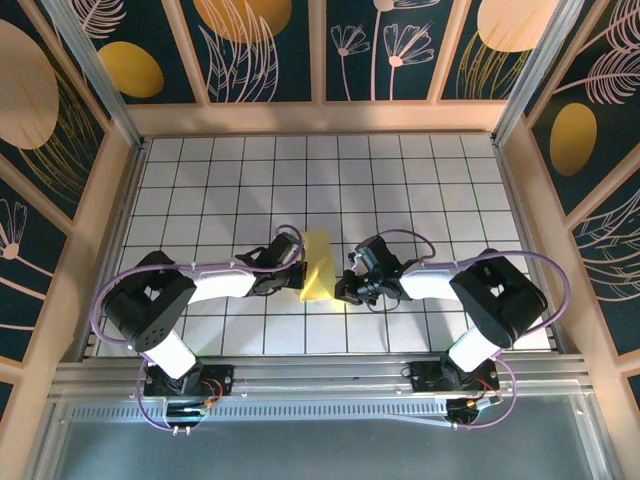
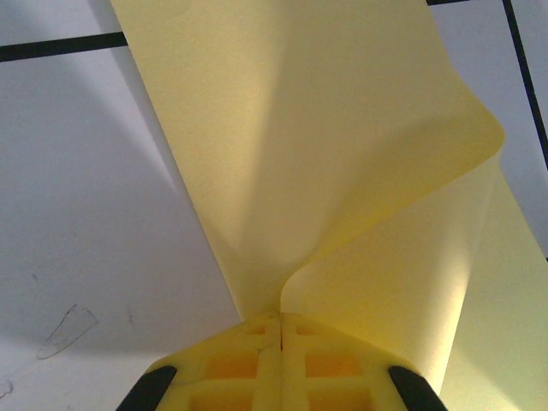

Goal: Fold a paper plane with a square sheet of paper (fold left side to right side)
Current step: Fold the triangle a second time at the center of the table.

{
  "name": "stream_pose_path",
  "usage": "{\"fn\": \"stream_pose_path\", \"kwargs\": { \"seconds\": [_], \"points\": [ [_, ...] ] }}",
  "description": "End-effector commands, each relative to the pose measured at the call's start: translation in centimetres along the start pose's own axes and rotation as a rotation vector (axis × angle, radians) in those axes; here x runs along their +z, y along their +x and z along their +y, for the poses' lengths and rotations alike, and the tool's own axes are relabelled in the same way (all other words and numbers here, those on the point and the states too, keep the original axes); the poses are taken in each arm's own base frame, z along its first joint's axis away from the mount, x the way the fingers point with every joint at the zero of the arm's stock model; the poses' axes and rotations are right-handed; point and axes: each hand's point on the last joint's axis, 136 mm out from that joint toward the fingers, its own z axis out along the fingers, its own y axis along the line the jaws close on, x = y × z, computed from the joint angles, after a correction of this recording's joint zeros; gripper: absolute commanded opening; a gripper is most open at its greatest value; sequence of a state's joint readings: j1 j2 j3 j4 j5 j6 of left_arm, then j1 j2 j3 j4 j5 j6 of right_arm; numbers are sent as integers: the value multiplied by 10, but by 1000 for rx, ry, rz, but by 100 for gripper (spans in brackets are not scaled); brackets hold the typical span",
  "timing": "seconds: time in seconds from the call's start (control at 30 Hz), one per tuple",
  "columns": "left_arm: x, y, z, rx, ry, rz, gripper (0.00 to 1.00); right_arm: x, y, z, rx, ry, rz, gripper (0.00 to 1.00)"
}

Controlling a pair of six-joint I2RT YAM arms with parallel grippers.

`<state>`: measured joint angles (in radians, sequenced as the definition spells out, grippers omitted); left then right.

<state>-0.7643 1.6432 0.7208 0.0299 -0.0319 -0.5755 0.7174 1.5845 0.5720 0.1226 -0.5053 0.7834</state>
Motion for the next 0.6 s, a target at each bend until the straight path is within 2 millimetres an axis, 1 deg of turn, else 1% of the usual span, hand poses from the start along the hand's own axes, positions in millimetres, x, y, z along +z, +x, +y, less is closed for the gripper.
{"fn": "stream_pose_path", "kwargs": {
  "seconds": [0.0,0.13,0.23,0.3,0.4,0.57],
  "points": [
    [6,5,7,16,-25,26,0,-6,-2,14,-34,-23,-19,0],
    [7,6,7,16,-23,32,0,-20,-15,46,-72,-122,-68,0],
    [7,7,7,16,-23,33,0,-24,-26,60,-83,-167,-112,0],
    [7,6,7,17,-22,32,0,-22,-35,65,-85,-178,-136,0],
    [7,7,7,18,-24,34,0,-13,-47,73,-91,-189,-153,0],
    [7,7,8,17,-26,35,0,6,-59,80,-99,-191,-151,0]
  ]
}}
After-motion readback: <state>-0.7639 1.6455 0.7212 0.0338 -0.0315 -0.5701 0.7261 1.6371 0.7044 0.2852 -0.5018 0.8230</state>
